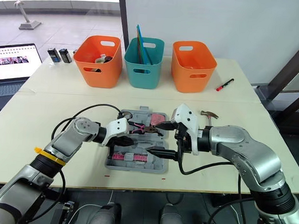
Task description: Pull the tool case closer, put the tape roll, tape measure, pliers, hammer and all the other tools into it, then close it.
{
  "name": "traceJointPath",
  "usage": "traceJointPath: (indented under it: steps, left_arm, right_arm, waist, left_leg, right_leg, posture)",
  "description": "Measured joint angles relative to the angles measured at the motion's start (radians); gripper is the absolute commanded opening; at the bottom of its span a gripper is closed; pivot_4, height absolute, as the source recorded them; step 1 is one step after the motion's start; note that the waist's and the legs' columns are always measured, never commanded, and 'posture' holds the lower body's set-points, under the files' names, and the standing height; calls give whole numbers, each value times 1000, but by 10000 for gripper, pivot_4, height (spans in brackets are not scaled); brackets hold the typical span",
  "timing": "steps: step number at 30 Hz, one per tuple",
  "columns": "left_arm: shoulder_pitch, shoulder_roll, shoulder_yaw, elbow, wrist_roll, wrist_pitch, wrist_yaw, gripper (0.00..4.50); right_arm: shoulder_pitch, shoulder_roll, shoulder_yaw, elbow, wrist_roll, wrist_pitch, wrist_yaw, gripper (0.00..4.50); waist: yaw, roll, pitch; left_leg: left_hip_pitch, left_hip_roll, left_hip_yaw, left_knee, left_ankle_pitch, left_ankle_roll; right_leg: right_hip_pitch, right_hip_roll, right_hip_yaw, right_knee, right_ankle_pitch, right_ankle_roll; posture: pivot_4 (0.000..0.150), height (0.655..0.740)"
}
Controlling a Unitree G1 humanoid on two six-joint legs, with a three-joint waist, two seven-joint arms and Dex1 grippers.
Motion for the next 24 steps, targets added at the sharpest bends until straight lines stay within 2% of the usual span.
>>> traceJointPath:
  steps: [10, 24]
  left_arm:
    - [-36, -45, -9, 123, 38, -74, 12, 664]
    - [-77, -59, 46, 128, -10, -74, 1, 664]
  right_arm:
    - [-1, 8, 0, 0, -2, 0, -7, 45000]
    - [-13, 8, 0, 0, -2, 8, 0, 45000]
  waist:
    - [12, 0, 0]
    - [16, 0, 0]
  left_leg:
    - [0, 0, 0, 0, 0, 0]
    - [0, 0, 0, 0, 0, 0]
  right_leg:
    - [0, 0, 0, 0, 0, 0]
    - [0, 0, 0, 0, 0, 0]
  posture:
    - [1500, 7344]
    - [1500, 7344]
